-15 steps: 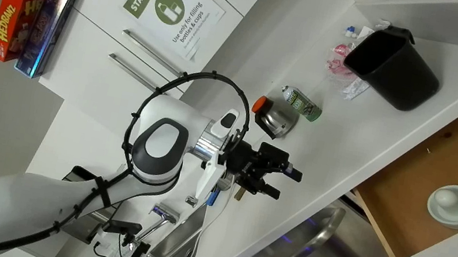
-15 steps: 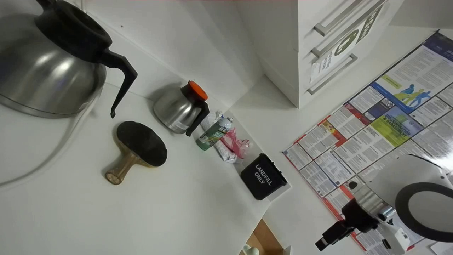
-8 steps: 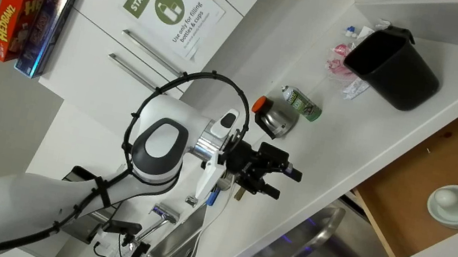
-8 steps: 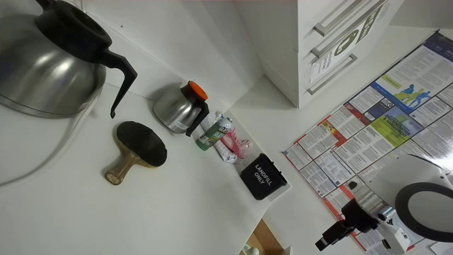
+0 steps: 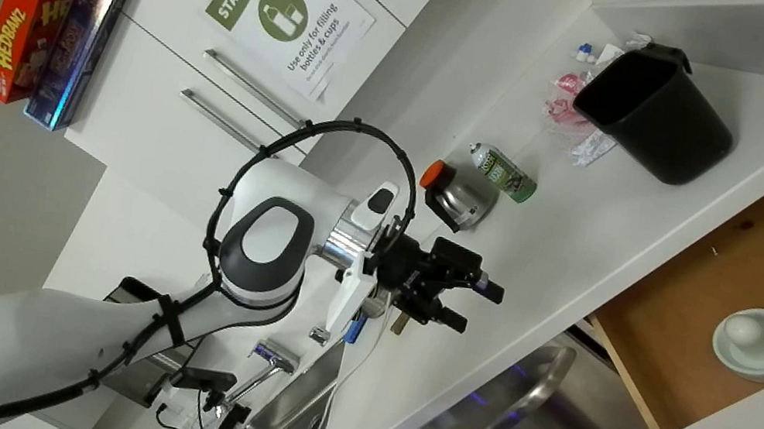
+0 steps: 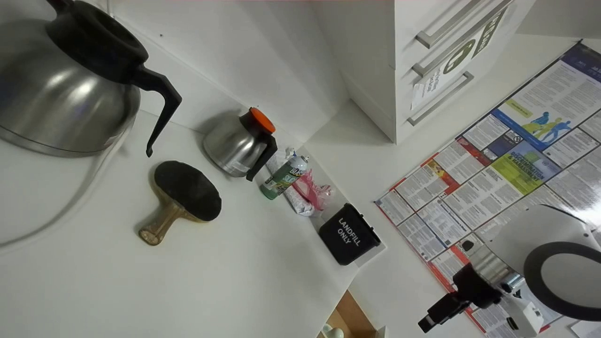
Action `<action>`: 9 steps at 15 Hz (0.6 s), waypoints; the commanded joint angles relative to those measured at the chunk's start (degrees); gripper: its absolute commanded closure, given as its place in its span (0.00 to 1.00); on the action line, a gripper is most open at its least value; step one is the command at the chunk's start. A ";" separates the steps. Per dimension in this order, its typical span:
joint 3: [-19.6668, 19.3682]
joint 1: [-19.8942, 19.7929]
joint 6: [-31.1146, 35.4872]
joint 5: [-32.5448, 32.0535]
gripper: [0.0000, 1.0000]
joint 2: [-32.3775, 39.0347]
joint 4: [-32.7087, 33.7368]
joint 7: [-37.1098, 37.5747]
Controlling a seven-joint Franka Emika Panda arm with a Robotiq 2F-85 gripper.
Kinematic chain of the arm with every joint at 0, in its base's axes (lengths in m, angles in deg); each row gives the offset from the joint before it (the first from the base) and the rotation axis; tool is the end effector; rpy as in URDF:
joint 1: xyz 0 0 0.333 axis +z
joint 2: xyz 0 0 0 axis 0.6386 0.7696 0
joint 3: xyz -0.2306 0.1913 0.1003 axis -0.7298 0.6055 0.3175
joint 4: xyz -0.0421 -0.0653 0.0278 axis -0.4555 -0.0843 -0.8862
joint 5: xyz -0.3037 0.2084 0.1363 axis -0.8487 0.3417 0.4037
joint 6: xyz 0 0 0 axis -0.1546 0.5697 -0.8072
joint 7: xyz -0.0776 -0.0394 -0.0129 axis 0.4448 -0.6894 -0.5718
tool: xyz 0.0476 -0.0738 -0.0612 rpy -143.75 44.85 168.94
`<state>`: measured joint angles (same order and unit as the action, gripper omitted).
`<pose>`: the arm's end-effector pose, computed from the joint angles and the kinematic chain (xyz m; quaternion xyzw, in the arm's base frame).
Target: Open the right door of the second upper cabinet from the right
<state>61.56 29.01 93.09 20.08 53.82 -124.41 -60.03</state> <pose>0.4128 -0.1511 0.4078 0.9888 0.0517 -0.0221 0.1383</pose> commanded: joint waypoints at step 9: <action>-2.99 4.12 6.78 15.98 0.00 -4.89 9.42 -4.26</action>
<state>60.70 30.94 99.57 29.68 51.34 -118.67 -61.27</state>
